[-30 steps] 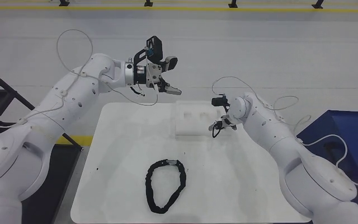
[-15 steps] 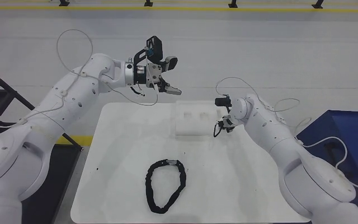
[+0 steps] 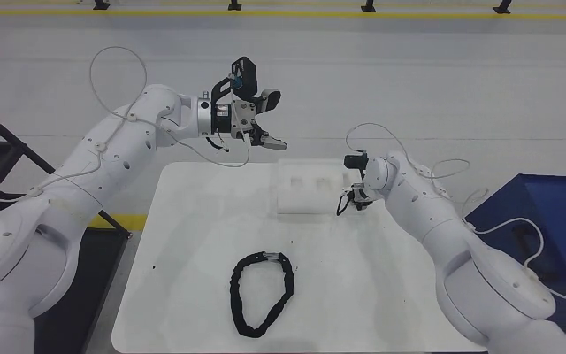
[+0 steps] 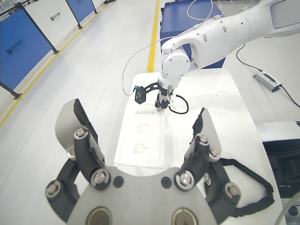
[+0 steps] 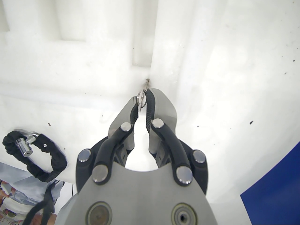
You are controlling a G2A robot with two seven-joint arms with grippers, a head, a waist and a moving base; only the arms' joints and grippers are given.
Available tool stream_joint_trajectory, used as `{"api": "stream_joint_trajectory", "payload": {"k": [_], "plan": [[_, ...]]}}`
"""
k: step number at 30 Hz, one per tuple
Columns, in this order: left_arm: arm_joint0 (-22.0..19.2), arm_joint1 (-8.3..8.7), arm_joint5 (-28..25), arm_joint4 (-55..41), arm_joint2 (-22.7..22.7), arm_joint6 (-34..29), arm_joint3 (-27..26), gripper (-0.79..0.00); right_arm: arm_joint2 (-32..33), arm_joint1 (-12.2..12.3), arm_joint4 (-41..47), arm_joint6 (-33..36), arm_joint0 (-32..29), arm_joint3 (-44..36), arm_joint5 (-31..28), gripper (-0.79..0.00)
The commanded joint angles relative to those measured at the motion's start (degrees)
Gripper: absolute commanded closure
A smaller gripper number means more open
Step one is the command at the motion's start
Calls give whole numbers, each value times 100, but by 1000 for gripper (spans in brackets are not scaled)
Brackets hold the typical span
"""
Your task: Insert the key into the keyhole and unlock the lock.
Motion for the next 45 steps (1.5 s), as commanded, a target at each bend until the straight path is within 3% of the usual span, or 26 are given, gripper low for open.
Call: {"api": "stream_joint_trajectory", "payload": {"k": [1, 5, 9, 19, 28, 36, 45], "plan": [[0, 0, 0, 0, 0, 0, 0, -785, 9, -32, -16, -43, -5, 50, 64, -86], [0, 0, 0, 0, 0, 0, 0, -785, 47, -94, -18, -156, -1, 173, 178, -117], [0, 0, 0, 0, 0, 0, 0, -785, 73, -153, -37, -210, 9, 281, 204, 0], [0, 0, 0, 0, 0, 0, 0, -785, 110, -239, -205, -137, 121, 408, 119, 0], [0, 0, 0, 0, 0, 0, 0, -785, 227, -140, -378, 112, 275, 236, -114, 0], [0, 0, 0, 0, 0, 0, 0, -785, 566, 221, -441, 225, 176, -596, -557, 0], [0, 0, 0, 0, 0, 0, 0, -785, 1560, 1089, -981, 633, -855, -3361, -253, 0]]}}
